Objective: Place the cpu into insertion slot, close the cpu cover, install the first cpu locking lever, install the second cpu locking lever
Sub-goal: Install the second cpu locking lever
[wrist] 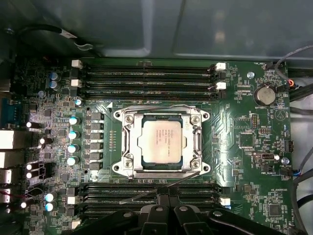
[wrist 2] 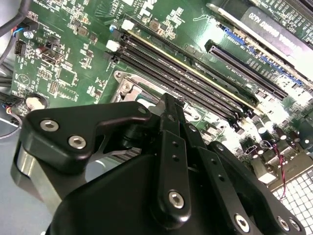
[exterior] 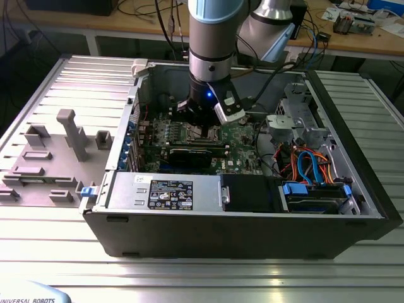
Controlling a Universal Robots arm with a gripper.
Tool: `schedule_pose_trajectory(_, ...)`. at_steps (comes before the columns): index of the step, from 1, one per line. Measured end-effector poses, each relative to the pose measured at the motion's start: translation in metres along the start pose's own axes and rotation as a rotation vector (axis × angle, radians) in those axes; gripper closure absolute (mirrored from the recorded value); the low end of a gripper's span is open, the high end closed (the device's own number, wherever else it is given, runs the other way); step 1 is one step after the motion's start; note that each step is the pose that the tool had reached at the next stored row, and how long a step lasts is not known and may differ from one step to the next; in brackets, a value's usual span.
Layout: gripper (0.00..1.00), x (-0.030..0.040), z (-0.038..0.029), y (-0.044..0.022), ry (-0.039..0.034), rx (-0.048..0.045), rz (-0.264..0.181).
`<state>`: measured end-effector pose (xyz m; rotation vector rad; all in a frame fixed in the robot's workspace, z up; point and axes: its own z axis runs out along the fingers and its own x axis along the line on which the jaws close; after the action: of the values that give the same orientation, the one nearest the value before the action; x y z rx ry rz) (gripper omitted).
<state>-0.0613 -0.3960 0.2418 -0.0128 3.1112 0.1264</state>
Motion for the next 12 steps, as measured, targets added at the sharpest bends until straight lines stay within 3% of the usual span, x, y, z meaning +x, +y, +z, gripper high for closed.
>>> schedule_pose_trajectory(3,0.89,0.0001,0.0016,-0.0003,0.0205,-0.0018,0.002)
schedule_pose_trajectory(7,0.89,0.0005,0.0022,-0.0048,0.0248,-0.0283,0.003)
schedule_pose_trajectory(8,0.89,0.0027,0.0024,-0.0051,0.0248,-0.0435,0.003)
schedule_pose_trajectory(9,0.89,0.0053,0.0026,-0.0053,0.025,-0.0528,0.003)
schedule_pose_trajectory(12,0.89,0.0117,0.0036,-0.0081,0.0265,-0.0664,0.003)
